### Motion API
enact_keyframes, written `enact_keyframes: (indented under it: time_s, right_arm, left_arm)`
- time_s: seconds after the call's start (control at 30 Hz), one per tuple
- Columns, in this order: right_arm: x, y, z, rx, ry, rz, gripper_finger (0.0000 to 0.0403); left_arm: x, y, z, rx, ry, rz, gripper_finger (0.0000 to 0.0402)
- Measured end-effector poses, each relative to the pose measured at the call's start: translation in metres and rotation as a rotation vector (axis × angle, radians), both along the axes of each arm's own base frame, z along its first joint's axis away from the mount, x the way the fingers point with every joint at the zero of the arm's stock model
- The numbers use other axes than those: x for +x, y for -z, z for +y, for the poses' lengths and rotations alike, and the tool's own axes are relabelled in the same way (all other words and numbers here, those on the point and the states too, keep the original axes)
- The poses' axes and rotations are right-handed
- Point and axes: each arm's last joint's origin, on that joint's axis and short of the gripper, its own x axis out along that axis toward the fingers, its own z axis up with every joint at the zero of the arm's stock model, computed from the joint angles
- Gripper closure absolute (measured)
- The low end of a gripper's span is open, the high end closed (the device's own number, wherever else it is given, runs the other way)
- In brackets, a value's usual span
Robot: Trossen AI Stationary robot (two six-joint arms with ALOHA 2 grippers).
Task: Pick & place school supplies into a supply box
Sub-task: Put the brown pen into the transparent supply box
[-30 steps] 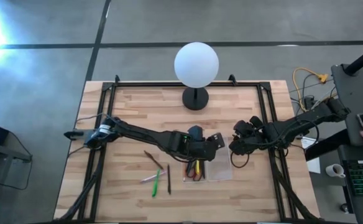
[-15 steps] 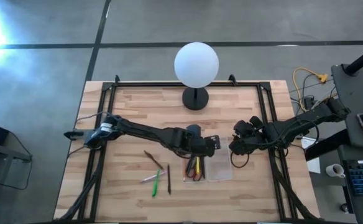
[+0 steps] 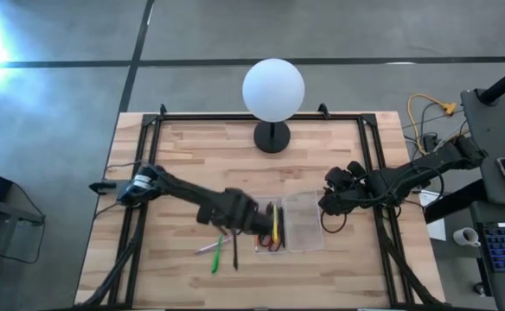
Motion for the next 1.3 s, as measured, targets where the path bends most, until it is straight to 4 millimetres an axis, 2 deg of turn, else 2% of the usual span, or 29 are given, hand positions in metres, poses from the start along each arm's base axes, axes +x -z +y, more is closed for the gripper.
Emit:
enact_keyframes:
  time_s: [0.1, 0.23, 0.37, 0.53, 0.67, 0.77, 0.93, 0.97, 1.0, 1.03, 1.07, 1.13, 1.2, 1.3]
  right_arm:
    - [0.0, 0.0, 0.0, 0.0, 0.0, -0.002, 0.0227]
    - [0.001, 0.0, 0.0, 0.002, 0.0, -0.007, 0.0227]
    - [0.002, -0.001, 0.001, 0.006, 0.0, -0.018, 0.0227]
    - [0.002, -0.001, 0.001, 0.008, 0.0, -0.023, 0.0227]
    - [0.002, -0.001, 0.001, 0.009, 0.0, -0.026, 0.0227]
    - [0.003, -0.001, 0.001, 0.01, 0.0, -0.029, 0.0227]
    - [0.003, -0.001, 0.001, 0.012, 0.0, -0.037, 0.0227]
    - [0.003, -0.001, 0.001, 0.013, 0.0, -0.038, 0.0227]
    - [0.003, -0.001, 0.001, 0.013, 0.0, -0.038, 0.0227]
    - [0.003, -0.001, 0.001, 0.013, 0.0, -0.039, 0.0227]
    - [0.003, -0.001, 0.001, 0.014, 0.0, -0.04, 0.0227]
    - [0.003, -0.001, 0.001, 0.014, 0.0, -0.04, 0.0227]
    - [0.004, -0.001, 0.001, 0.014, 0.0, -0.041, 0.0227]
    - [0.004, -0.001, 0.001, 0.014, 0.0, -0.042, 0.0227]
  left_arm:
    - [-0.017, 0.015, -0.011, 0.002, -0.106, -0.036, 0.027]
    - [-0.051, 0.032, -0.02, 0.083, -0.291, -0.137, 0.027]
    - [-0.07, 0.049, -0.008, 0.102, -0.3, -0.136, 0.027]
    - [-0.073, 0.084, 0.005, 0.102, -0.315, -0.177, 0.027]
    - [-0.07, 0.101, 0.006, 0.031, -0.107, -0.237, 0.027]
    - [-0.064, 0.091, 0.001, 0.012, 0.228, -0.283, 0.027]
    - [-0.061, 0.069, -0.001, 0.043, 0.754, -0.266, 0.027]
    - [-0.062, 0.065, 0.001, 0.05, 0.833, -0.242, 0.027]
    - [-0.064, 0.063, 0.005, 0.048, 0.833, -0.2, 0.027]
    - [-0.069, 0.062, 0.011, 0.032, 0.754, -0.135, 0.027]
    - [-0.075, 0.062, 0.018, 0.007, 0.596, -0.066, 0.027]
    - [-0.087, 0.062, 0.031, -0.051, 0.165, 0.048, 0.027]
    - [-0.089, 0.065, 0.034, -0.093, -0.177, 0.049, 0.027]
    - [-0.08, 0.068, 0.025, -0.084, -0.282, -0.08, 0.027]
